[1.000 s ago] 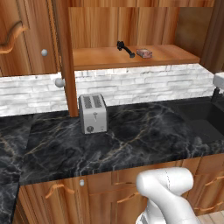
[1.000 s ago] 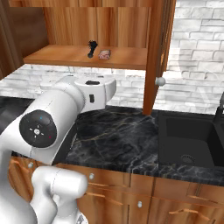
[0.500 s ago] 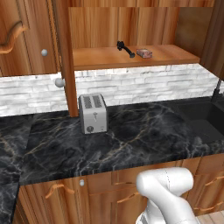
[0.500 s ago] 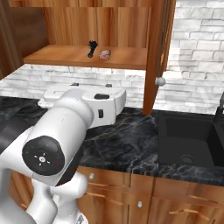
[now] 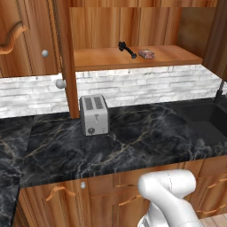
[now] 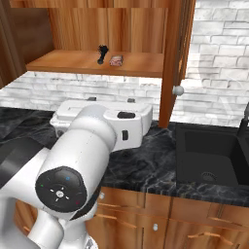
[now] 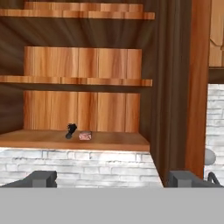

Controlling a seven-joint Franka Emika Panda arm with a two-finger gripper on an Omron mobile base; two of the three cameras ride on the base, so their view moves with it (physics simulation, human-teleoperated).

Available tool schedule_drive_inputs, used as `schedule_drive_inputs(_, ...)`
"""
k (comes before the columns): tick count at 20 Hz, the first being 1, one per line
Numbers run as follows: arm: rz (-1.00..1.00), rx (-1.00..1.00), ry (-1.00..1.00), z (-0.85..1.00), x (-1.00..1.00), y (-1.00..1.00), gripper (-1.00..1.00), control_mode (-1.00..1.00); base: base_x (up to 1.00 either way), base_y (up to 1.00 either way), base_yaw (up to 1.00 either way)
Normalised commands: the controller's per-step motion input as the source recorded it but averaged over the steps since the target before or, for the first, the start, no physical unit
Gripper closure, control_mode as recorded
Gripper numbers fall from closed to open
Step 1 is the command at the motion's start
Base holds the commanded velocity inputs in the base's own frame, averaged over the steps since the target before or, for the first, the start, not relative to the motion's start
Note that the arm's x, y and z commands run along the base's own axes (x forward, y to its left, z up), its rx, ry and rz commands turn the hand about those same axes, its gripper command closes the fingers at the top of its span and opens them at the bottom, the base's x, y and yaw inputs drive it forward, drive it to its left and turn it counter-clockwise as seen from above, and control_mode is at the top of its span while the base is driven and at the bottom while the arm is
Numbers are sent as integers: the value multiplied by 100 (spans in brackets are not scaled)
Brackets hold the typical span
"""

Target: Pick up the dish brush and bar soap from the sink, and place them back in the cabinet, and close the cabinet doors.

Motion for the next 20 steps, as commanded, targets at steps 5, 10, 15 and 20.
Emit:
schedule_drive_inputs(5,0,0,0,-3,-4,-20,-100,-100,0,0,0)
schedule_drive_inputs(10,0,0,0,-8,-12,-24,-100,-100,0,0,0)
schedule_drive_inputs(15,0,0,0,-1,-10,-24,-100,-100,0,0,0)
schedule_drive_inputs(20,2,0,0,0,-2,-14,-100,-100,0,0,0)
